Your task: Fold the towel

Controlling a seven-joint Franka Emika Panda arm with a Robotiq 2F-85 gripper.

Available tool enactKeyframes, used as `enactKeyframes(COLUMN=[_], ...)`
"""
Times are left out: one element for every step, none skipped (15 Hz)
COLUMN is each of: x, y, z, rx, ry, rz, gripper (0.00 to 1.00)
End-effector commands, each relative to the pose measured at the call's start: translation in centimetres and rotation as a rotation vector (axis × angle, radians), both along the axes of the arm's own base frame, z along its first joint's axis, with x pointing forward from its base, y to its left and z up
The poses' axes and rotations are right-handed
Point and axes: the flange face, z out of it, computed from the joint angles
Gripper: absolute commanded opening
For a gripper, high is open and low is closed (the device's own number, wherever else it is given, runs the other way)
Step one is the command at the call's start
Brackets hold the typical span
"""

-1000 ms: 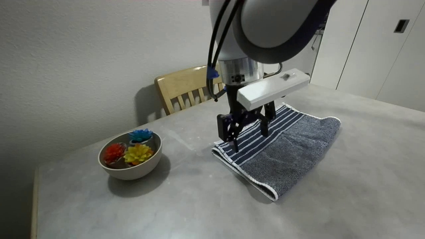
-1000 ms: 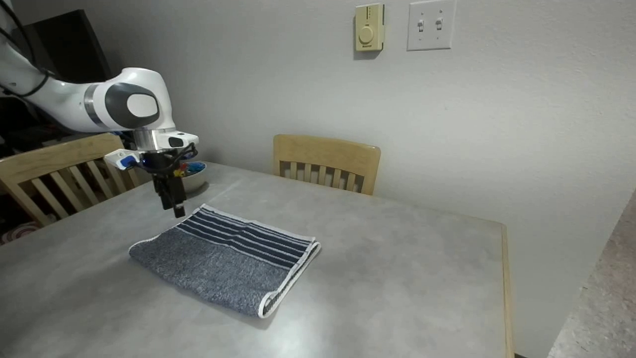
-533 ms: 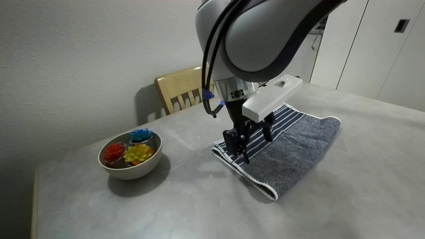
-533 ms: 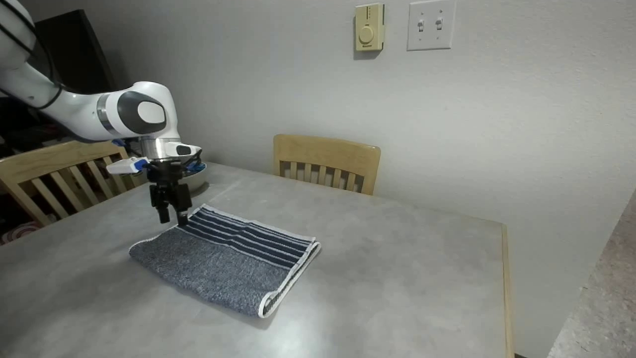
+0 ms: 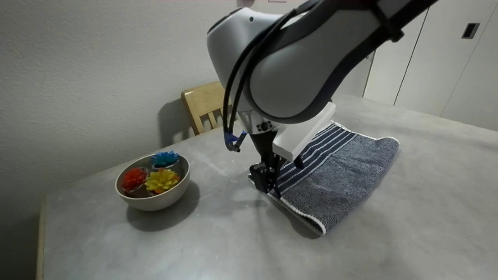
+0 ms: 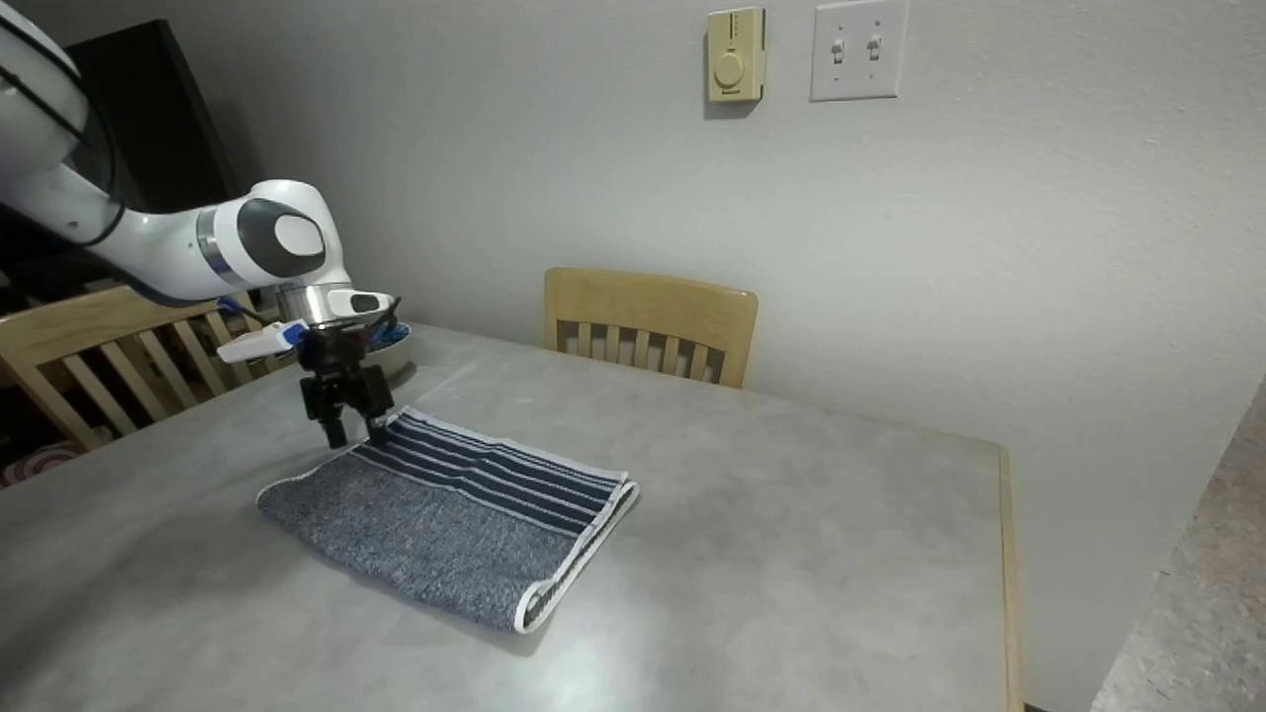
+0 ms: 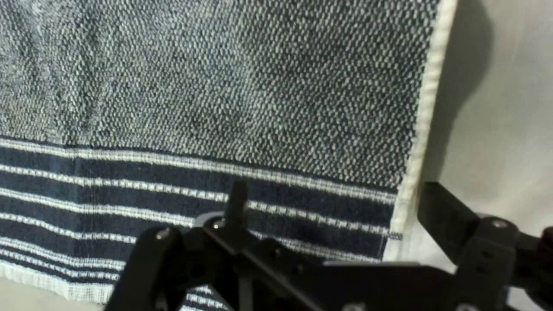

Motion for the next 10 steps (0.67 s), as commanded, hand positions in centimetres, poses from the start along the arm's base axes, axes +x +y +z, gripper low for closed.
enactKeyframes(x=[1.02, 1.1, 1.24, 1.22, 1.28, 1.32, 1.19, 1.04, 0.84, 0.62], y=[0.07, 0.02, -0.18, -0.23, -0.34, -0.25, -0.07, 0.1, 0.33, 0.53], z=[-0.7, -0.69, -0.61, -0.12, -0.06, -0.06, -0.04, -0.33, -0.52, -0.71], rx=[0.015, 0.015, 0.002, -0.009, -0.017, -0.025, -0.029, -0.031, -0.034, -0.033], ry=[-0.055, -0.069, -0.087, -0.109, -0.123, -0.131, -0.133, -0.13, -0.123, -0.115], rz=[0.0, -0.011, -0.029, -0.048, -0.058, -0.07, -0.086, -0.1, -0.108, -0.117], gripper=[1.0, 1.0, 1.0, 1.0, 1.0, 1.0, 1.0, 1.0, 1.0, 1.0])
